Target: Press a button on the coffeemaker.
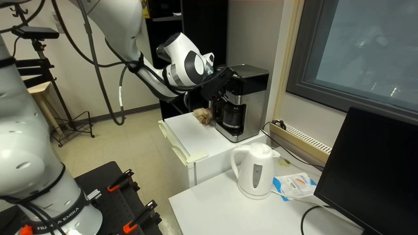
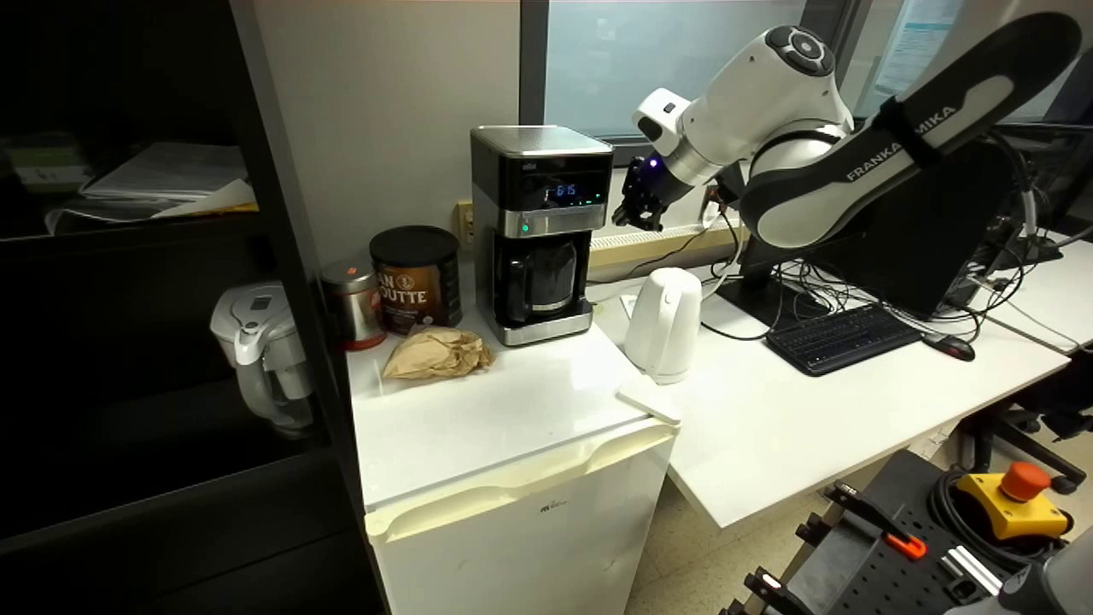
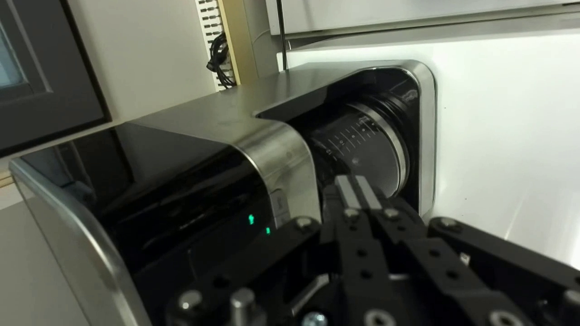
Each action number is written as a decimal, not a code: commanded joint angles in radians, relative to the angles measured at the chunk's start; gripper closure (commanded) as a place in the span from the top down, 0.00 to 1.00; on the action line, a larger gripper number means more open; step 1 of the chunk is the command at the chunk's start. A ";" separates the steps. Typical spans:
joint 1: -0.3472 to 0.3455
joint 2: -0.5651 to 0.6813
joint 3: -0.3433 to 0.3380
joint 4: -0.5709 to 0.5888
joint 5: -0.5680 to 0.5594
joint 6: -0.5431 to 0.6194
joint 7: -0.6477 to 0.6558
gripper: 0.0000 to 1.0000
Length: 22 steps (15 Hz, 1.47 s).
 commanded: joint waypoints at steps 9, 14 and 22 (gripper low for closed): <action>-0.005 0.153 0.019 0.168 -0.015 0.029 -0.035 0.02; -0.003 0.170 0.024 0.196 -0.017 0.020 -0.037 0.03; 0.000 0.127 0.024 0.149 -0.029 0.006 -0.038 0.03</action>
